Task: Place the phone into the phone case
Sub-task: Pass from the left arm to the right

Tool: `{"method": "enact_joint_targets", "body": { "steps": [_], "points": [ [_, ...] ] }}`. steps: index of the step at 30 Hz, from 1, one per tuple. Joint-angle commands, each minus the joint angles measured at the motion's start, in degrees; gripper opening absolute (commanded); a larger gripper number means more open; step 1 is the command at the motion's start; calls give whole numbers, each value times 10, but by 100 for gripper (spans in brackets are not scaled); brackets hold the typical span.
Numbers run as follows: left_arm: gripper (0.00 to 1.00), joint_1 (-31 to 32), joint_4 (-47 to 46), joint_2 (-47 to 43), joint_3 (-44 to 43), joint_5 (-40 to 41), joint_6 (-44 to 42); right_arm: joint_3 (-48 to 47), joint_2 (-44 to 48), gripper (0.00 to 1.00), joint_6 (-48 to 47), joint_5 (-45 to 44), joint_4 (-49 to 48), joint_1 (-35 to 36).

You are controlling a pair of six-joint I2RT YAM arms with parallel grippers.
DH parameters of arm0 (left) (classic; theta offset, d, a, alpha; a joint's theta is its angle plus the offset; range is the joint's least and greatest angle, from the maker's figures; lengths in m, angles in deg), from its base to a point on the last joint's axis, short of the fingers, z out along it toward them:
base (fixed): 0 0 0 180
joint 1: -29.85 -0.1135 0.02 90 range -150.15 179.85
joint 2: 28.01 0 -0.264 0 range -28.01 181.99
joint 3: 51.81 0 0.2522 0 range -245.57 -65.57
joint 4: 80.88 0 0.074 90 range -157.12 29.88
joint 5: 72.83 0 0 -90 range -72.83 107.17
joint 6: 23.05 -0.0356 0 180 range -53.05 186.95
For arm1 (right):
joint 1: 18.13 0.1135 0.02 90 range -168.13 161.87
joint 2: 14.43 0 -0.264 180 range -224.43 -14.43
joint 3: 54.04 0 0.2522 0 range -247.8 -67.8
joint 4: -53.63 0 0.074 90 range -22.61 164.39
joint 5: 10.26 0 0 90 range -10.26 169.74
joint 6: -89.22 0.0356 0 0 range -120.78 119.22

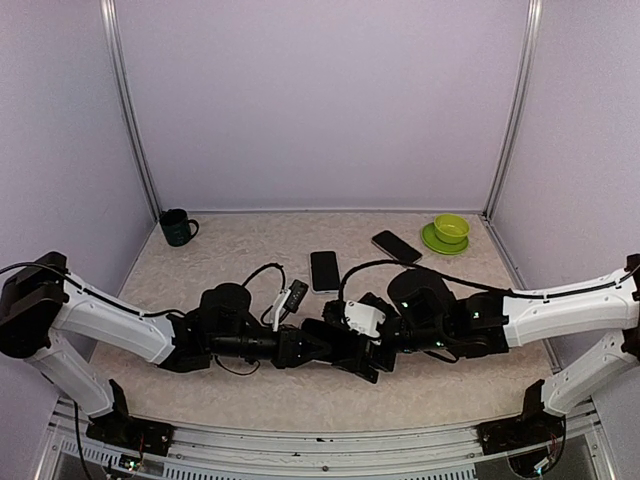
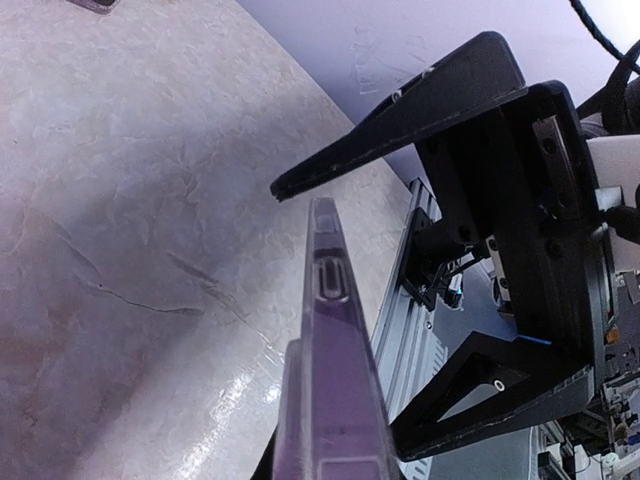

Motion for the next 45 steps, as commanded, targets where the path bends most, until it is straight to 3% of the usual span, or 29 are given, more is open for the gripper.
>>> {"method": "enact_joint_targets", "body": {
  "steps": [1,8,11,21,39,42,45],
  "points": [
    [0,3,57,-38,-40,-5,-64,-31,-11,98,14,49,53,6],
    [0,5,126,-66,-51,16,-105,-38,5,95,41,96,63,4],
    [0,1,122,-67,-51,32,-75,-26,10,99,46,70,32,6],
    [0,9,73,-23,-56,40,-17,-39,-66,100,25,-141,-14,49],
    [0,8,63,-19,-55,39,-15,-43,-114,99,20,-205,-74,69],
    [0,8,62,-16,-55,36,-15,-44,-113,92,23,-213,-81,70],
    [0,8,61,-15,-54,35,-14,-47,-111,76,24,-205,-79,70]
  ]
}}
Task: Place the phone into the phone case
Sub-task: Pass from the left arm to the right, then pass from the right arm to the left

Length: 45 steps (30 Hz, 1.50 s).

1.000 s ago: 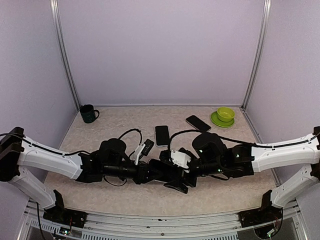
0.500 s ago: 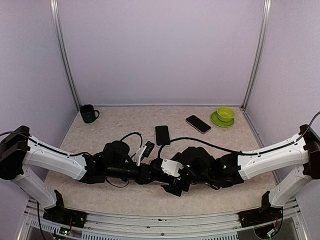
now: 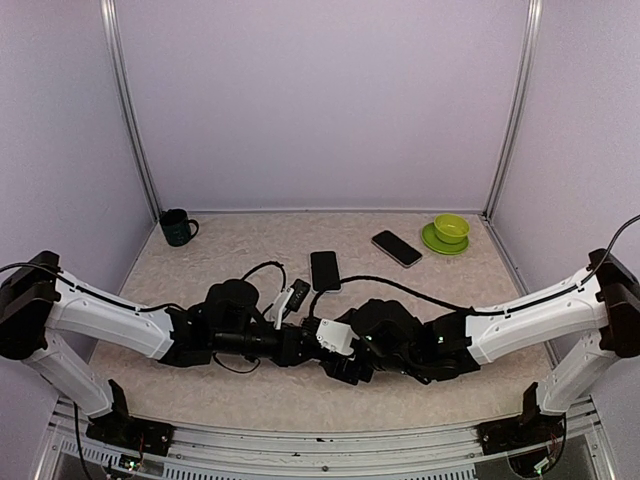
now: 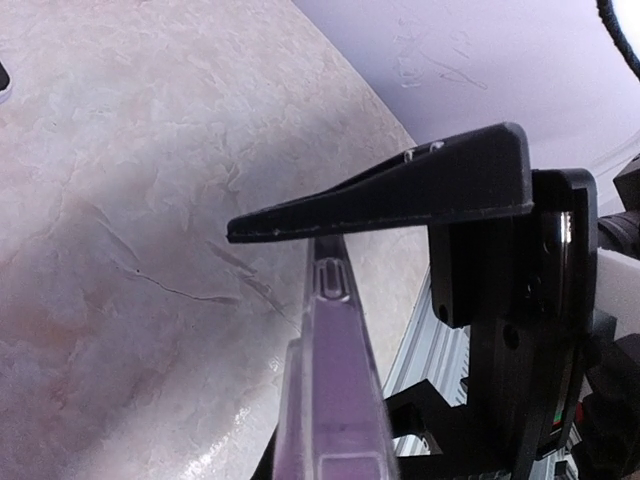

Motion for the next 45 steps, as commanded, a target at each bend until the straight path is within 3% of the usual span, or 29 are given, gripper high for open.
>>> {"method": "enact_joint_targets", "body": {
  "steps": [1,4,10,15,26,38,45],
  "points": [
    [0,2,-48,2,-18,-7,2,-18,1,73,9,-9,-26,5],
    [3,2,-47,0,-17,-3,2,-14,8,69,14,-3,-28,4],
    [42,0,-58,-34,11,33,5,-8,23,67,40,-38,-37,4],
    [53,-4,-110,-102,68,79,17,-20,32,66,81,-62,-36,2],
    [55,-5,-147,-179,132,155,45,-78,5,66,207,-132,1,1],
    [46,-7,-143,-150,115,216,51,-91,-9,64,249,-133,-1,1],
    [45,-13,-173,-133,109,183,53,-95,-15,65,259,-131,1,4]
  ]
}}
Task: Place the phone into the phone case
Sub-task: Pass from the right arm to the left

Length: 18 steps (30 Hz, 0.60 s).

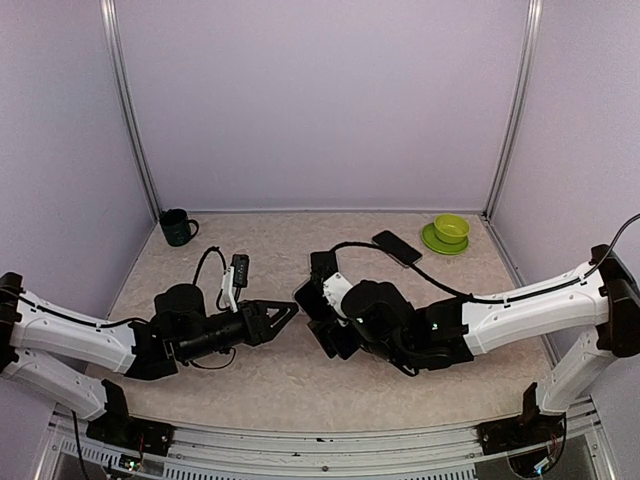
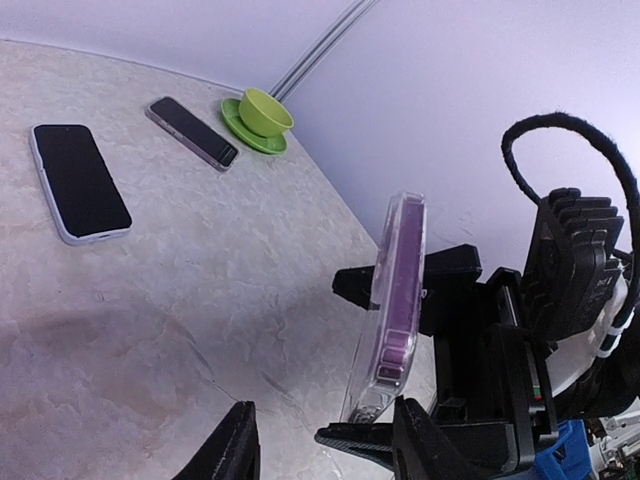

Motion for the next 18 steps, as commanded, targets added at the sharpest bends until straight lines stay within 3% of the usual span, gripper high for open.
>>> {"method": "enact_joint_targets", "body": {
  "steps": [1,12,18],
  "points": [
    [44,-4,-37,14,-14,-17,2,-24,-5,65,18,-11,-15,1],
    [37,-7,-48,41,-36,-29,2,-37,-19,65,21,1,-13,3],
    [24,-10,-64,65,-42,-35,8,-37,-19,66,26,5,-14,4]
  ]
}}
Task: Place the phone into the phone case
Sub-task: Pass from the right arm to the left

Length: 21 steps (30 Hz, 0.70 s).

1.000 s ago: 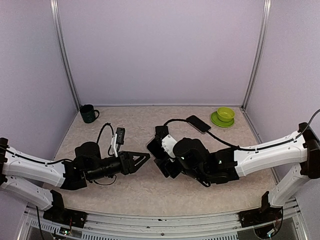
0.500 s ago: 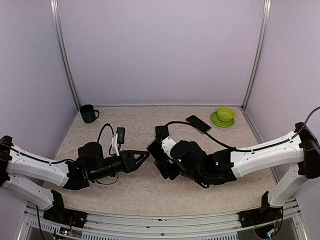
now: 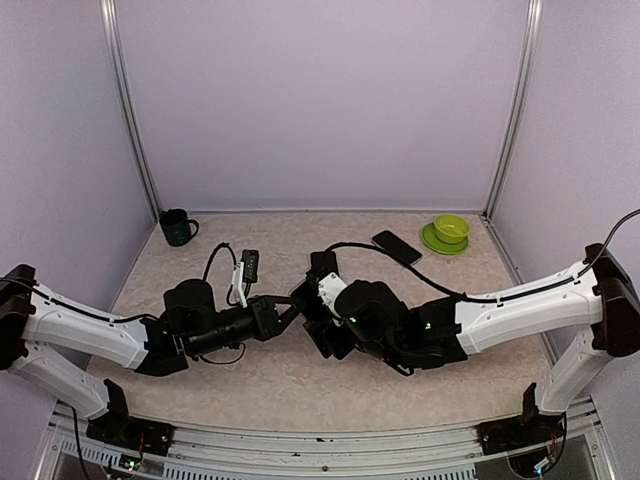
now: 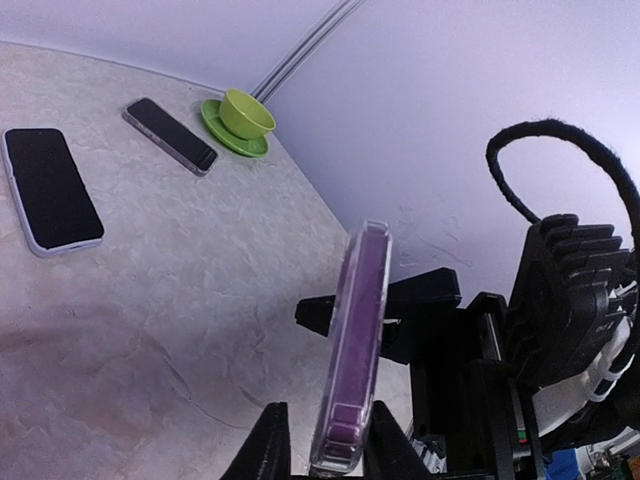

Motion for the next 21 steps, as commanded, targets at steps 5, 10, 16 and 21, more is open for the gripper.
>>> {"method": "enact_joint_targets", "body": {
  "steps": [5,10,16,21],
  "points": [
    [10,-6,-31,27,-16,-11,4,-18,-1,66,20,5,-21,4],
    [1,-7,-40,33,-14,-11,5,-17,-3,66,22,17,-22,5],
    [0,-9,-47,39,-15,-11,9,-19,-7,71,25,30,-16,4],
    [0,-14,-36,31,-11,-28,5,-14,16,93,8,57,0,4]
  ]
}}
